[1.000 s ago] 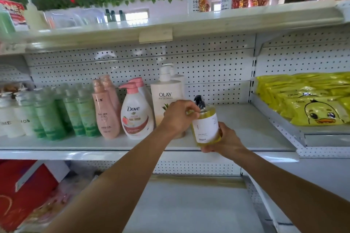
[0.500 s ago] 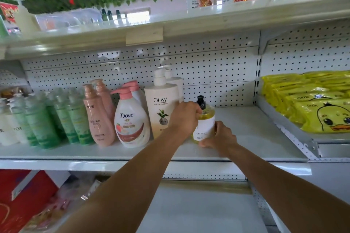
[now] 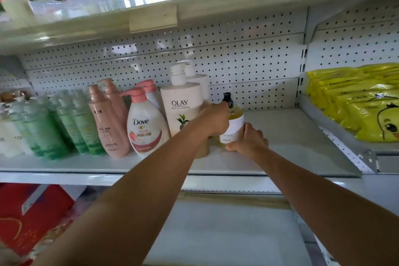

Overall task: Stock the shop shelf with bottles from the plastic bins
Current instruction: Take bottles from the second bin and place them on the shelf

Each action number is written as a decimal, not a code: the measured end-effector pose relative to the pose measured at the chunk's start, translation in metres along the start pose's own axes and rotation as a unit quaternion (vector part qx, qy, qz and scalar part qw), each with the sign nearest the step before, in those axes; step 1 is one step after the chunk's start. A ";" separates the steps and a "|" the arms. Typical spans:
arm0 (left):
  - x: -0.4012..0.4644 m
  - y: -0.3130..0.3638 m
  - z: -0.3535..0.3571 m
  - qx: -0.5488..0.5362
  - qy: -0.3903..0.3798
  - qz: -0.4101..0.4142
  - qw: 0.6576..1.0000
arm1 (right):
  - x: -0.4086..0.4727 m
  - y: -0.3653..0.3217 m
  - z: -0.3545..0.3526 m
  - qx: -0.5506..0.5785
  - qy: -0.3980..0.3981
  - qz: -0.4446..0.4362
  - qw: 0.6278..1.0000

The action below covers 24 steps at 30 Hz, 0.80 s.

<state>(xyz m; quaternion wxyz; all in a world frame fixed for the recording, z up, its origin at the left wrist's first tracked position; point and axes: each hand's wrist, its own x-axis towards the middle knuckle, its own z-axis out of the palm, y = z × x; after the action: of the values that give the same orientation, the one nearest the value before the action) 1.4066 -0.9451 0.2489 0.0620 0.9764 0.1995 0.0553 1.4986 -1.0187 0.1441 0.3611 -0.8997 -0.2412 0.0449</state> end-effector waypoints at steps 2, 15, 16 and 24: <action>-0.004 0.003 0.005 -0.009 0.002 -0.008 1.000 | -0.003 0.000 0.000 -0.009 -0.006 -0.006 1.000; -0.080 -0.002 0.044 -0.044 0.150 0.053 0.986 | -0.078 0.030 -0.017 -0.075 0.073 -0.153 0.983; -0.090 -0.005 0.050 -0.037 0.152 0.061 0.986 | -0.088 0.033 -0.020 -0.082 0.089 -0.162 0.979; -0.145 -0.040 0.098 -0.065 0.091 0.044 0.993 | -0.168 0.047 -0.016 -0.191 0.100 -0.177 0.960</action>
<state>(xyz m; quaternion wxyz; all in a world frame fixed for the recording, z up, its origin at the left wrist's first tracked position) 1.2717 -0.9761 0.1344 0.1046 0.9689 0.1575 0.1599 1.3740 -1.1364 0.1089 0.2071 -0.8948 -0.3631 -0.1571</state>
